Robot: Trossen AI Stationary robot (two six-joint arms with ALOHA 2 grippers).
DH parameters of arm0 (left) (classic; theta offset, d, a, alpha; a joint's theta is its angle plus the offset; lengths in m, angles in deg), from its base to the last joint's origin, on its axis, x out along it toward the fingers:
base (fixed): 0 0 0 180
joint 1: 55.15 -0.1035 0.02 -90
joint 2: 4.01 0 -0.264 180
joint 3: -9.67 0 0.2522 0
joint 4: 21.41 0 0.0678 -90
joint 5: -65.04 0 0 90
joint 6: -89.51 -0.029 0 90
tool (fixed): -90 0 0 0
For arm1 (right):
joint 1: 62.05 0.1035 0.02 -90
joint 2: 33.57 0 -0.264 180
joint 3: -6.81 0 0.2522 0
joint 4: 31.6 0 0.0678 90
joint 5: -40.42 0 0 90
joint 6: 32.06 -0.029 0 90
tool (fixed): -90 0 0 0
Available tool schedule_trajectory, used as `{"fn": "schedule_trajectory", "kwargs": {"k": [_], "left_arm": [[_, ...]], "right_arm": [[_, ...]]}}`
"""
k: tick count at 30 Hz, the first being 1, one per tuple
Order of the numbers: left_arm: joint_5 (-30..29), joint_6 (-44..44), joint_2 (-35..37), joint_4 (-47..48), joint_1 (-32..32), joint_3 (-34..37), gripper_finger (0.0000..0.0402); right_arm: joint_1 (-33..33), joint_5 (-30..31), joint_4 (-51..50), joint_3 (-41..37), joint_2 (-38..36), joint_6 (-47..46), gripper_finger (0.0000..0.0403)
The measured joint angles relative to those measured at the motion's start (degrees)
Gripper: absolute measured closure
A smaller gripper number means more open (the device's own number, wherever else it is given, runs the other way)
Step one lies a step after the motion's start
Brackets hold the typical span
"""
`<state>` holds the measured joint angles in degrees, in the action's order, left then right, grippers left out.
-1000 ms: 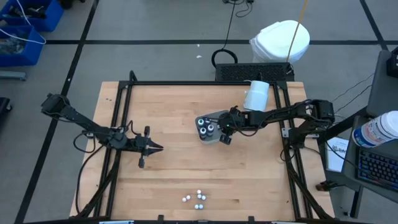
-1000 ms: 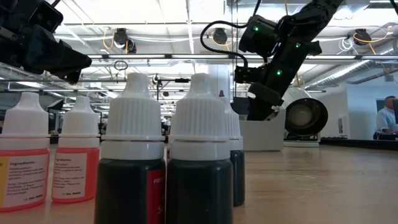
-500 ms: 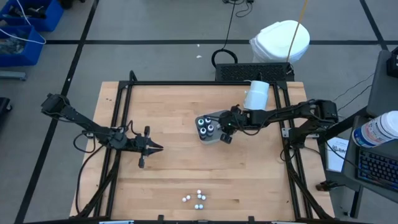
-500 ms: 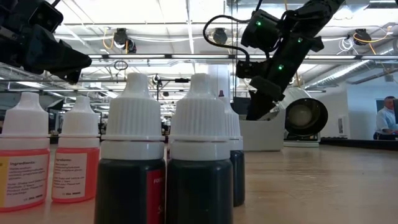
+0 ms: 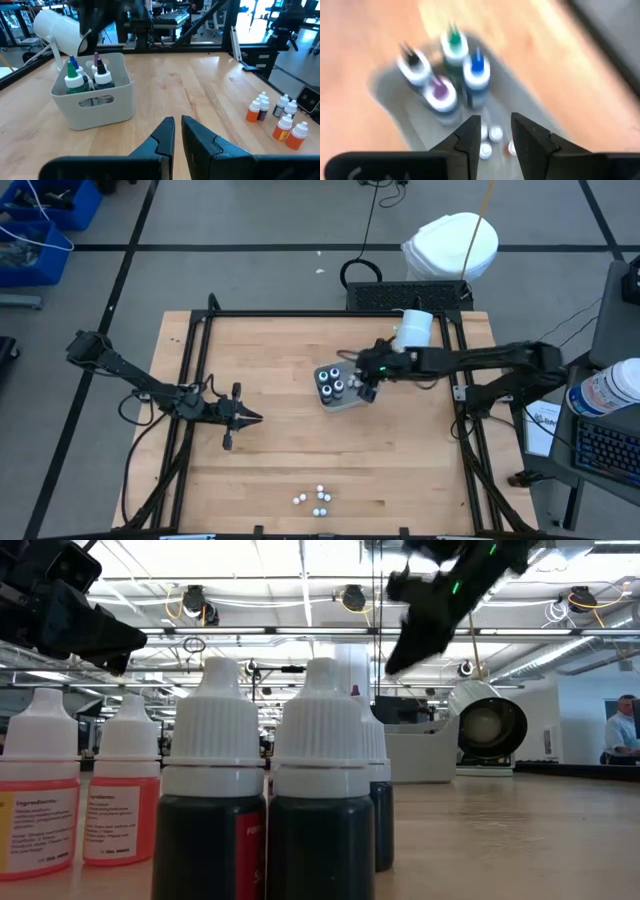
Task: Pick & Place food coloring
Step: Put the small yellow food coloring bottle into the gray bin
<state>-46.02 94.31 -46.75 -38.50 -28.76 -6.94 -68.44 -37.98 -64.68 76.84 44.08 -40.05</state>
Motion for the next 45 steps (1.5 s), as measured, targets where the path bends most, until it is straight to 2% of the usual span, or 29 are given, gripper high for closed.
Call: {"fn": "schedule_trajectory", "kwargs": {"k": [5,8,11,13,17,23,26,31,33,35,38,41,45], "left_arm": [[0.0,0.1,0.0,0.4,0.0,0.0,0.036],[0.0,0.3,0.0,0.9,0.0,0.0,0.036],[0.0,1.1,0.0,1.1,0.0,0.0,0.036],[0.0,1.4,0.0,1.1,0.0,0.0,0.036],[-0.1,1.6,0.0,1.1,0.0,0.0,0.036],[-0.6,3.2,0.0,1.3,0.0,0.0,0.036],[-2.4,3.5,0.0,2.1,0.0,0.0,0.036],[-1.5,3.1,0.0,5.4,0.0,0.0,0.036],[-1.4,5.6,0.0,6.9,0.0,0.0,0.036],[-1.5,9.9,0.0,7.8,0.0,0.0,0.036],[-1.5,11.2,0.0,7.3,0.0,-0.7,0.036],[-1.4,12.3,-0.8,9.9,0.0,-5.5,0.0372],[-1.3,12.2,-6.6,20.7,1.9,-18.1,0.0396]], "right_arm": [[7.8,-1.0,3.0,-0.9,-11.1,2.6,0.0333],[12.7,1.1,3.2,-4.5,-17.9,6.6,0.0368],[14.6,3.3,7.3,-10.5,-27.0,7.3,0.0397],[15.2,2.3,11.9,-15.2,-33.4,6.4,0.0396],[16.6,1.9,15.1,-25.3,-43.9,6.0,0.0401],[16.8,1.0,22.1,-37.0,-55.2,6.7,0.0402],[16.8,-2.6,27.6,-42.2,-58.0,7.6,0.0402],[16.8,-2.7,39.0,-49.2,-59.2,10.0,0.0402],[16.8,-2.8,42.3,-51.4,-59.1,10.4,0.0402],[16.8,-2.8,44.6,-52.8,-59.0,11.0,0.0402],[16.8,-2.8,45.9,-52.7,-59.2,14.5,0.0402],[16.8,-2.9,45.1,-52.0,-59.1,14.7,0.0402],[16.8,-2.9,45.3,-51.8,-59.1,16.2,0.0402]]}}
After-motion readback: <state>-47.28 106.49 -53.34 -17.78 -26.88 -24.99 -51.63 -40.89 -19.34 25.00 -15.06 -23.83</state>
